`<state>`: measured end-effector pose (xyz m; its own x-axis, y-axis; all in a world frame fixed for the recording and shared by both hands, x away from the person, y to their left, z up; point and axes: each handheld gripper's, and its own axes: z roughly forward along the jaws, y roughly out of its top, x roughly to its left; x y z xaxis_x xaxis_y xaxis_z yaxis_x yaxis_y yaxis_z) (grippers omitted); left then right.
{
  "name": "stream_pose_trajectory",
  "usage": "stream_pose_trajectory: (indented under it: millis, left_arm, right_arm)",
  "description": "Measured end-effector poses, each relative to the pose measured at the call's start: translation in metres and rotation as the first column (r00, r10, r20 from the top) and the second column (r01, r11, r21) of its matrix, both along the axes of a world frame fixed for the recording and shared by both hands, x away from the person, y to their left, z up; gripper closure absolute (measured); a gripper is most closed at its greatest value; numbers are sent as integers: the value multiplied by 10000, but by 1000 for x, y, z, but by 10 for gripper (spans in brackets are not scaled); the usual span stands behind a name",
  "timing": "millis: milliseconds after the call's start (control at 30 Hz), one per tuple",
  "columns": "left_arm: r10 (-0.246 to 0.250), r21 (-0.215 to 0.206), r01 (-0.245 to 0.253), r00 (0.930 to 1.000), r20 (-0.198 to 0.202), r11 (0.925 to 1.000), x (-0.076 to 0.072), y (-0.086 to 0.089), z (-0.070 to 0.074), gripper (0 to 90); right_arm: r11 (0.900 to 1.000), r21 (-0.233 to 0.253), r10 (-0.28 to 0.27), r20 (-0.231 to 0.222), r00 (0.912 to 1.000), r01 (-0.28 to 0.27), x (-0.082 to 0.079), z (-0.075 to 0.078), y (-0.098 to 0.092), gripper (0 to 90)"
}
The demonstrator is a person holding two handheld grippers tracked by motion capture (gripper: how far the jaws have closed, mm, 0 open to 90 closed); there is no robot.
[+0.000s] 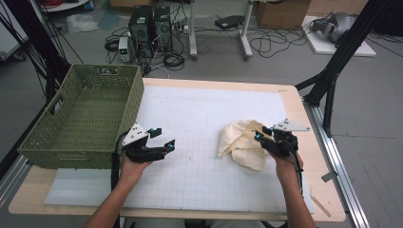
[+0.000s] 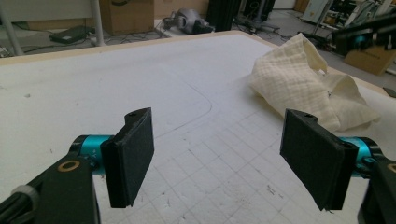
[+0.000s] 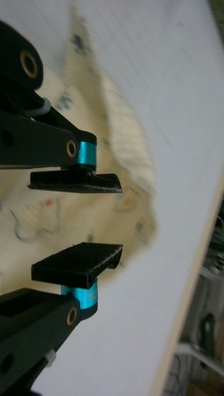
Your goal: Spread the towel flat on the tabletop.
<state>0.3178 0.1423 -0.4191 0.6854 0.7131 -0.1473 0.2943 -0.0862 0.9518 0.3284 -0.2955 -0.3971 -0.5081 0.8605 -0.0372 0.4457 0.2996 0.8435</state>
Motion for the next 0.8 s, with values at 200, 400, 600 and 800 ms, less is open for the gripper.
stream_pose_trajectory:
  millis: [200,400,600,800]
  left_arm:
    - [29,69,-29,10000,43,10000,0,0,0,265]
    - [56,151,-56,10000,37,9999,0,1,0,271]
    - [116,94,-117,9999,119,9999,0,3,2,280]
    - [147,148,-149,9998,91,9998,0,5,2,281]
  right_arm:
    - [9973,1,730,-1376,9878,-736,8,-35,19,527]
    - [9789,337,2044,-1895,9604,-2017,7,-48,35,834]
    - [9501,1299,3079,-2425,9200,-2837,-3,-46,48,840]
    - [9052,2153,4122,-2340,8806,-3665,-15,-39,65,826]
